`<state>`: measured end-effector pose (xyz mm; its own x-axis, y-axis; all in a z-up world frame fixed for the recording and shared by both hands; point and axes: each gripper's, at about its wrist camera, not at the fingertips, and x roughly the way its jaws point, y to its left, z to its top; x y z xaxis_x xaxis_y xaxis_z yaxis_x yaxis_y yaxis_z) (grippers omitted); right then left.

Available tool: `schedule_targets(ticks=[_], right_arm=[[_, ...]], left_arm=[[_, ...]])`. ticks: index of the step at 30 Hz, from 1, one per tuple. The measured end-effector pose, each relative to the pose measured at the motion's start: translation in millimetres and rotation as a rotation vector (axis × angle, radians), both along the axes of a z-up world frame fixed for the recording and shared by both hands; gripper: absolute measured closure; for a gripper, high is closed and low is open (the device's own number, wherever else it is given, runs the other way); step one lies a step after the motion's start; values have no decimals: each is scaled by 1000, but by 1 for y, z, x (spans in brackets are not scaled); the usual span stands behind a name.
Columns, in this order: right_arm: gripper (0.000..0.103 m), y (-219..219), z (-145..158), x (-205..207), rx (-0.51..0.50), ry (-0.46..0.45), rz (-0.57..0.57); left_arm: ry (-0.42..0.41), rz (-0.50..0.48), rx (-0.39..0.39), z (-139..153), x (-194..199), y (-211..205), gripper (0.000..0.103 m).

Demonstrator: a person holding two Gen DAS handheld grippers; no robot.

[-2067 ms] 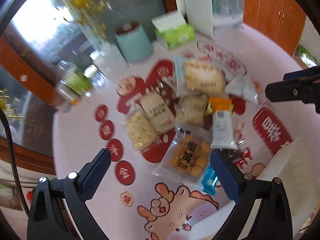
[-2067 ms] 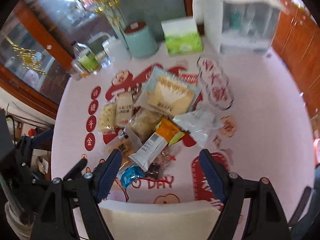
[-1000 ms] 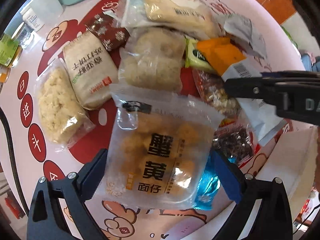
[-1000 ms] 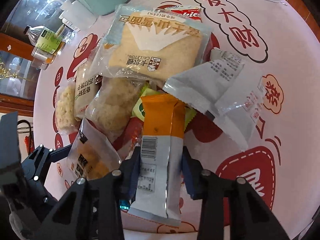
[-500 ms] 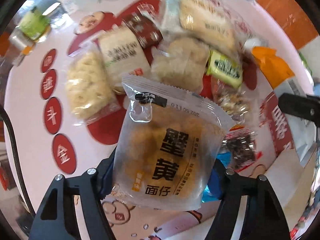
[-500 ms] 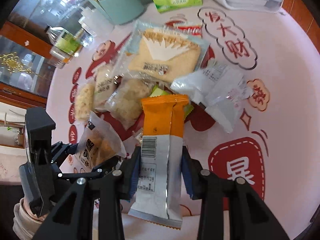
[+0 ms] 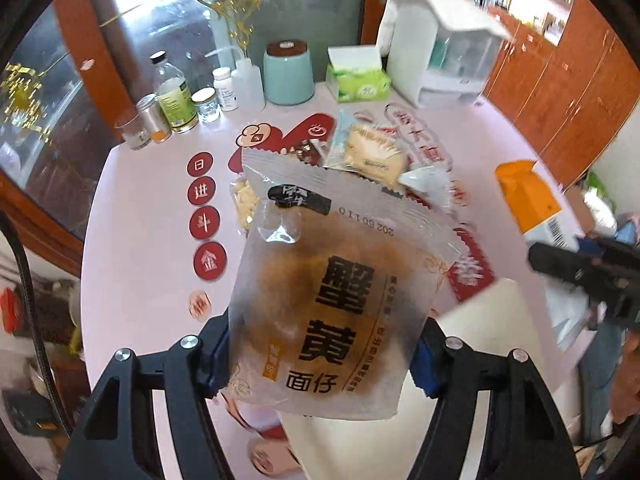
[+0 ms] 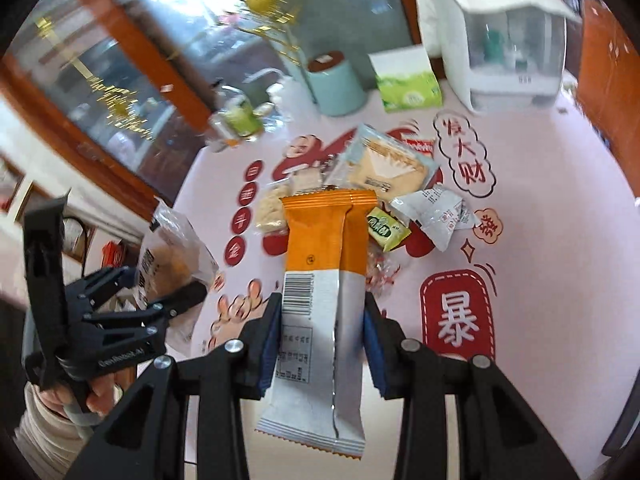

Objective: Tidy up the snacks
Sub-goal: 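Lower both held snacks into the white tray and open both grippers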

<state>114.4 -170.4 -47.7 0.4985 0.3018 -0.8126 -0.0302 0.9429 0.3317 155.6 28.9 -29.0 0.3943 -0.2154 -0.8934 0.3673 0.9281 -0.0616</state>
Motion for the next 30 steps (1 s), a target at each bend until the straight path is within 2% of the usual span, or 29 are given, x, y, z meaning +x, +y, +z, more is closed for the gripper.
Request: schedule_targets(ticks=[4, 8, 11, 14, 17, 19, 20, 21, 23, 30], right_arm=[[65, 10, 13, -50, -41, -58, 39], [65, 14, 8, -93, -97, -90, 36], [64, 12, -6, -115, -117, -67, 34], [64, 11, -20, -126, -170, -48, 37], [64, 10, -35, -133, -184, -4, 46], [64, 9, -43, -137, -189, 18, 39], [62, 8, -46, -138, -191, 23, 37], [60, 7, -48, -141, -187, 27, 33], [52, 7, -48, -145, -176, 28, 32], [47, 5, -37, -158, -180, -30, 44]], left_arm=[[10, 35, -58, 5, -49, 2, 35], [24, 80, -69, -15, -82, -2, 34], [41, 110, -54, -34, -100, -5, 34], [40, 119, 4, -50, -109, -13, 34], [35, 128, 20, -58, -120, -17, 33], [43, 119, 1, -61, -126, -22, 28], [54, 121, -18, -63, -128, -22, 19], [63, 128, -30, -64, -130, -23, 15], [61, 136, -60, -62, -134, -25, 15], [8, 166, -87, -46, -145, -27, 12]])
